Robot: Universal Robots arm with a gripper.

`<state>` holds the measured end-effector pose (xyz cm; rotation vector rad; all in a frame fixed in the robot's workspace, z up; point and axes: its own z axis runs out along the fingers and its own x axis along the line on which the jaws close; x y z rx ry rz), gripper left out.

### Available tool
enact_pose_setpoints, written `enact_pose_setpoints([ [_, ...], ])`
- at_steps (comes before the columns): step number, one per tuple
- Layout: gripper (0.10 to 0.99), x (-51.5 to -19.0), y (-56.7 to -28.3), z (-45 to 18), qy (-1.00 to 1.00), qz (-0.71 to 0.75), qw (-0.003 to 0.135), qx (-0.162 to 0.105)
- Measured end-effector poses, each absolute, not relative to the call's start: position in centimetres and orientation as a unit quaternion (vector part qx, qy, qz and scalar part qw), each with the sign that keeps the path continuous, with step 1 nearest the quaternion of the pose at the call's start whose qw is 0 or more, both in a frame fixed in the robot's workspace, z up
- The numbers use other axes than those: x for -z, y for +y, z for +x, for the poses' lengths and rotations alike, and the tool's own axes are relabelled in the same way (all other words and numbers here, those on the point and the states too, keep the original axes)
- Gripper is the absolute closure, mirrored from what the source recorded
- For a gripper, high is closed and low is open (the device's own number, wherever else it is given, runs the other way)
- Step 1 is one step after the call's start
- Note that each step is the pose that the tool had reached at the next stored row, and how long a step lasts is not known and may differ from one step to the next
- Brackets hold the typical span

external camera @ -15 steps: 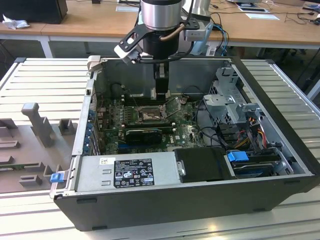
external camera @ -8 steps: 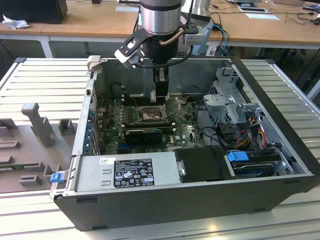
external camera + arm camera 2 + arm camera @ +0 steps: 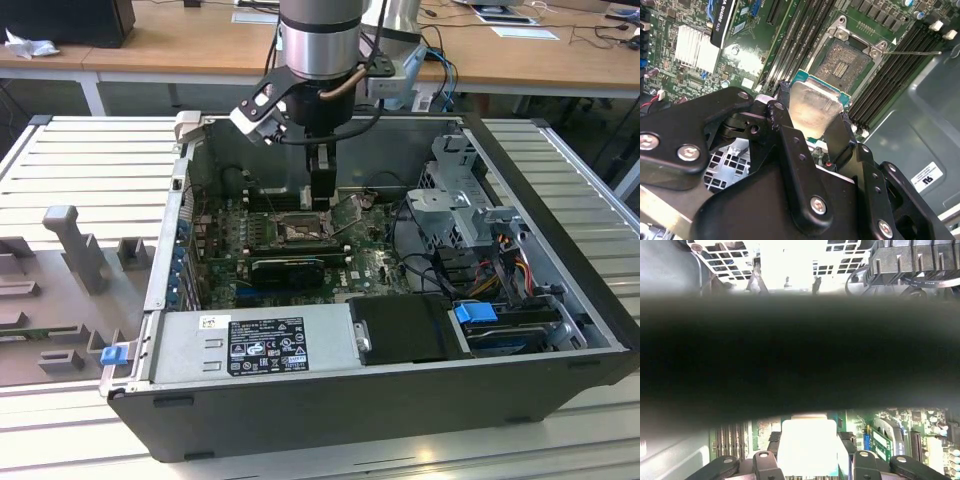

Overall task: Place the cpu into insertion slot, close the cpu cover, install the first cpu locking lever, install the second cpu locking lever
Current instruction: 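Place the cpu into insertion slot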

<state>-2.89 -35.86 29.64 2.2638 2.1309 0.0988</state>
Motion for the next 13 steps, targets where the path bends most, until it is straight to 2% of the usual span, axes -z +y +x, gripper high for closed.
enact_pose_setpoints([
  [13, 0.561, -28.77, -35.85, -2.89, 0.685, 0.728, 0.015, -0.031],
])
